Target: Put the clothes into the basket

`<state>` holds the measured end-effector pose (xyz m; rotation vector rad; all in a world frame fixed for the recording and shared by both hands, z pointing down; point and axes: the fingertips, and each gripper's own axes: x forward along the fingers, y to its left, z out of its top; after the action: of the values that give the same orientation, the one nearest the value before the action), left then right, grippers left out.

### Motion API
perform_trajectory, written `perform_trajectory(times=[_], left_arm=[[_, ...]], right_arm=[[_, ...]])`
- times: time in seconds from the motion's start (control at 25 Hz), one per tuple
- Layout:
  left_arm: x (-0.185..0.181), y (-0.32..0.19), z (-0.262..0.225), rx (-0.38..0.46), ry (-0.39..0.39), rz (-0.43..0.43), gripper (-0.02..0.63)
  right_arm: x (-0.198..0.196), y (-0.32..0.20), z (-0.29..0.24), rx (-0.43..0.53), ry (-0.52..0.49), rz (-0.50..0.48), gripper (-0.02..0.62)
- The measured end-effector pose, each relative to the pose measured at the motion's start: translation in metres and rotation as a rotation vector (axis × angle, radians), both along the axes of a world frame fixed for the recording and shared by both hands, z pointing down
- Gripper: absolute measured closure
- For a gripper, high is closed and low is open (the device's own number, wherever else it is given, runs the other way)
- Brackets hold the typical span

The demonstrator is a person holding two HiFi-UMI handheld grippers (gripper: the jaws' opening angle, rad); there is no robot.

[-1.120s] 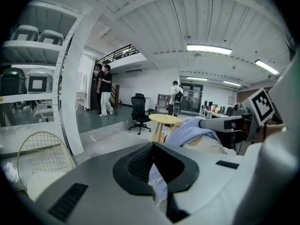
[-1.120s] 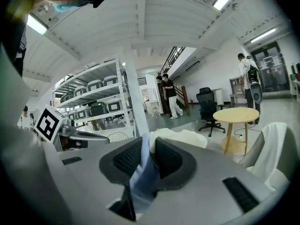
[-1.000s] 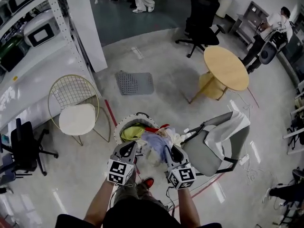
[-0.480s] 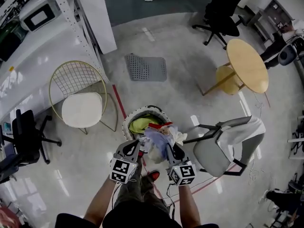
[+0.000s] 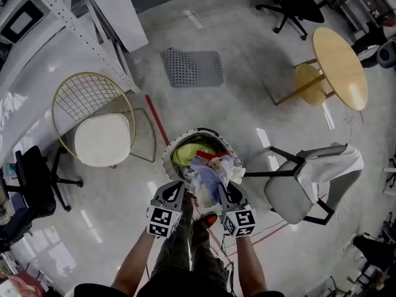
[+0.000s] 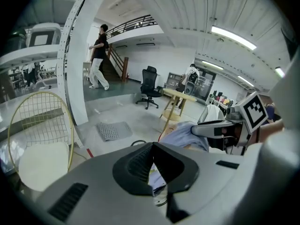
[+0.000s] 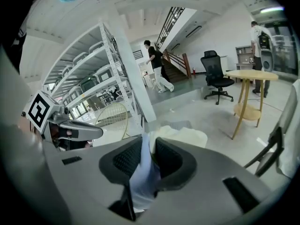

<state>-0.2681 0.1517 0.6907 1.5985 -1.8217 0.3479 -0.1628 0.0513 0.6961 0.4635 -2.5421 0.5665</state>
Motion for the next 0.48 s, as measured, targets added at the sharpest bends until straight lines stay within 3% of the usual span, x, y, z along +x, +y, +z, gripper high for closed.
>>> perform_trajectory(times=[0.48], left_arm=[[-0.016, 0.000, 0.069, -0.084, 0.058, -0.026, 0.600]], right_arm=[[-0.022, 0.002, 0.096, -0.069, 0.083, -0.010, 0.486]])
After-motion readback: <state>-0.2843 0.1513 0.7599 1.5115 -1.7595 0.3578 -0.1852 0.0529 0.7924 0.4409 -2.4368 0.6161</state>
